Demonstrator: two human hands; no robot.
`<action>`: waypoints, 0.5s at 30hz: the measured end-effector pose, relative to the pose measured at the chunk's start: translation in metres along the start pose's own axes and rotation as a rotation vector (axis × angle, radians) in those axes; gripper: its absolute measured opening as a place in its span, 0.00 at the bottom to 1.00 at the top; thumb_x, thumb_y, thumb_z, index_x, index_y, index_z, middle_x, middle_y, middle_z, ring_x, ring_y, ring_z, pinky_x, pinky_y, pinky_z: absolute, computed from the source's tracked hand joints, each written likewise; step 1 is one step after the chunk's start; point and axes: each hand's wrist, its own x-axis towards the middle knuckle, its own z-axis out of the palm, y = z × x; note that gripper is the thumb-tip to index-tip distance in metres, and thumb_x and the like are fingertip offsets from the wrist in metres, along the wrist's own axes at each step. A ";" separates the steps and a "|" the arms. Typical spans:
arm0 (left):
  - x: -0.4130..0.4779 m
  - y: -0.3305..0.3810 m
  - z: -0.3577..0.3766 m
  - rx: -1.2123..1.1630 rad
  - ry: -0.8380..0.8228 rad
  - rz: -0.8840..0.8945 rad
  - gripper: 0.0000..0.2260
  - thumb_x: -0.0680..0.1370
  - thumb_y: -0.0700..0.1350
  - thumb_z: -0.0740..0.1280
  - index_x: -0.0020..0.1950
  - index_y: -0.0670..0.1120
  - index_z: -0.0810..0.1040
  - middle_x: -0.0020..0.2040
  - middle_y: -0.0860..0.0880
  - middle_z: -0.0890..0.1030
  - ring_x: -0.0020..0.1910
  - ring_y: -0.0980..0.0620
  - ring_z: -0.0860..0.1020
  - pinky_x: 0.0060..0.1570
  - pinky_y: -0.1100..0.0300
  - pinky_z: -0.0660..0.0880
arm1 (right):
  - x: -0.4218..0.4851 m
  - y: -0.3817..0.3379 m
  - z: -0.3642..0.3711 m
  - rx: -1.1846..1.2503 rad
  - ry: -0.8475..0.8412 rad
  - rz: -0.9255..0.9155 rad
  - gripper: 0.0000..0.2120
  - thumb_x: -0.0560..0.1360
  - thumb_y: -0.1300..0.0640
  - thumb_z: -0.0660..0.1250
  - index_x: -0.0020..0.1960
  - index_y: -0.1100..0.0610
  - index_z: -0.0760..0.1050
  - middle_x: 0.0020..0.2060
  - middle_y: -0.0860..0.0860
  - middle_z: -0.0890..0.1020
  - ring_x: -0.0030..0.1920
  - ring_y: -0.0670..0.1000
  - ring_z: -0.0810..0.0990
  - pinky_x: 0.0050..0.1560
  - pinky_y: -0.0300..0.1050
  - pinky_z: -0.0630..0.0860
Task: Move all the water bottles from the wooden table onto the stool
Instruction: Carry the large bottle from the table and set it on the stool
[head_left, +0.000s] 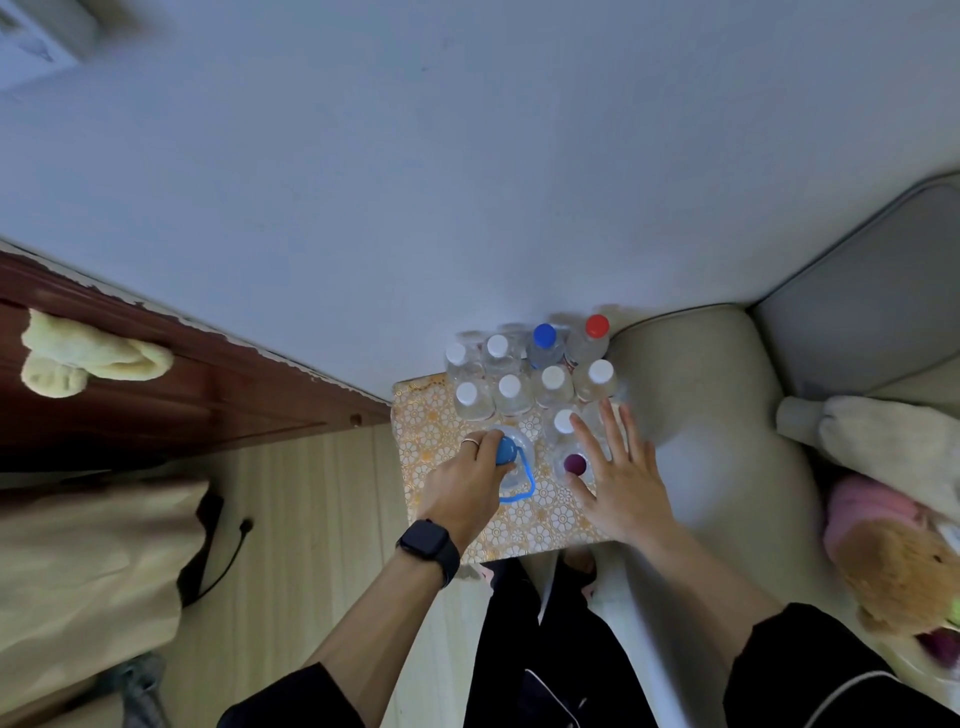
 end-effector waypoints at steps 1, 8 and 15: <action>0.000 -0.001 0.000 0.005 0.001 -0.004 0.19 0.84 0.52 0.59 0.74 0.46 0.68 0.71 0.48 0.72 0.48 0.43 0.81 0.42 0.53 0.76 | 0.000 0.000 0.000 -0.001 0.005 -0.002 0.37 0.80 0.36 0.56 0.81 0.42 0.40 0.79 0.48 0.33 0.78 0.54 0.30 0.74 0.67 0.55; 0.006 -0.001 -0.001 -0.029 0.042 -0.016 0.18 0.84 0.51 0.61 0.71 0.44 0.71 0.67 0.45 0.75 0.44 0.41 0.81 0.38 0.53 0.75 | 0.000 -0.001 -0.001 -0.003 0.025 -0.014 0.36 0.79 0.35 0.55 0.81 0.43 0.43 0.80 0.49 0.35 0.79 0.55 0.33 0.74 0.67 0.57; 0.010 0.005 -0.010 -0.045 0.016 -0.053 0.15 0.84 0.52 0.60 0.68 0.47 0.69 0.65 0.48 0.74 0.45 0.45 0.80 0.38 0.54 0.76 | 0.001 -0.002 0.000 0.002 0.033 -0.024 0.36 0.79 0.34 0.52 0.81 0.43 0.43 0.80 0.50 0.36 0.79 0.56 0.35 0.73 0.67 0.60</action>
